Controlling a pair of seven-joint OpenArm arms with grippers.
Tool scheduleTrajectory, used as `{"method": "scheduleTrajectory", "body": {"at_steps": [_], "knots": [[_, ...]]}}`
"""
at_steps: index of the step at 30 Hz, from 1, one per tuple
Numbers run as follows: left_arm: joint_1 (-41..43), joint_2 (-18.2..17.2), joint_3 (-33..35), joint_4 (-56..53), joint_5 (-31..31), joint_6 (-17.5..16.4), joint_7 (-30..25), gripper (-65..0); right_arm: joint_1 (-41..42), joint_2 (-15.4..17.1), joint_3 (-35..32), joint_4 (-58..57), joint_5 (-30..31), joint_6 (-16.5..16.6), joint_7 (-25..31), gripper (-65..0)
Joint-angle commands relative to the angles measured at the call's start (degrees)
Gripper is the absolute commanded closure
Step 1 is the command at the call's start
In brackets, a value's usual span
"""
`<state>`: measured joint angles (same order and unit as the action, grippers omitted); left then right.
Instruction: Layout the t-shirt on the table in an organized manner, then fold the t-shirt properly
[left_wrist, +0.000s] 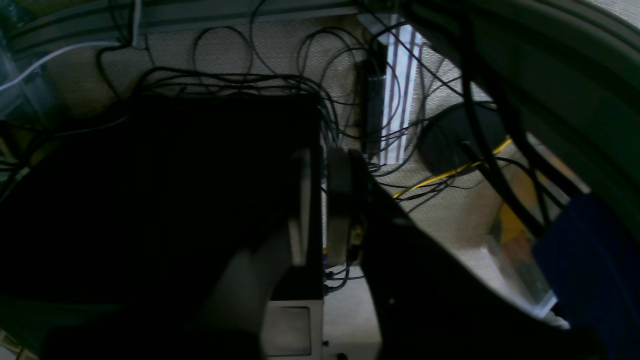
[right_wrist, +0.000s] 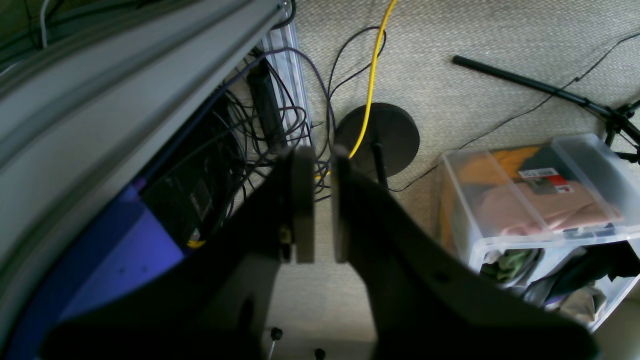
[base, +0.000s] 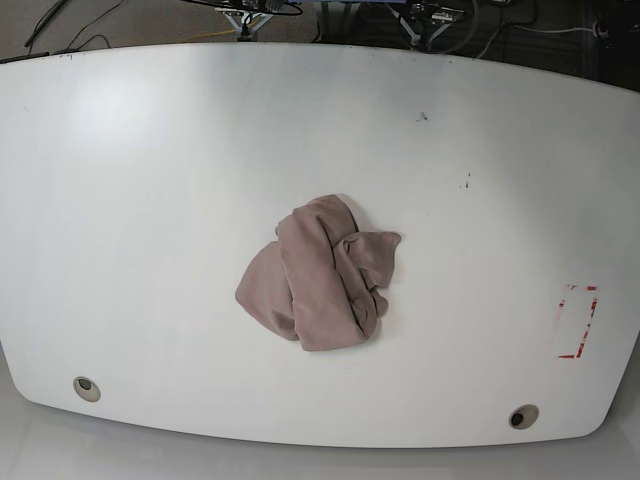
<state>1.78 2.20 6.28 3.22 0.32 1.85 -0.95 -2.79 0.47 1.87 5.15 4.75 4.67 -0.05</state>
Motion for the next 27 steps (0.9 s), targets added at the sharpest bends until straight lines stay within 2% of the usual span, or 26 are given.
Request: {"method": "scheduleTrajectory", "body": {"at_steps": [1, 27], "knots": [[0.11, 0.04, -0.03, 0.14, -0.04, 0.14, 0.01, -4.6, -0.05, -0.11, -0.10, -0.08, 0.04, 0.19, 0.20, -5.2], [0.06, 0.29, 0.11, 0.31, -0.25, 0.08, -0.18, -4.7, -0.20, -0.09, -0.13, 0.34, -0.12, 0.21, 0.44, -4.9]]}}
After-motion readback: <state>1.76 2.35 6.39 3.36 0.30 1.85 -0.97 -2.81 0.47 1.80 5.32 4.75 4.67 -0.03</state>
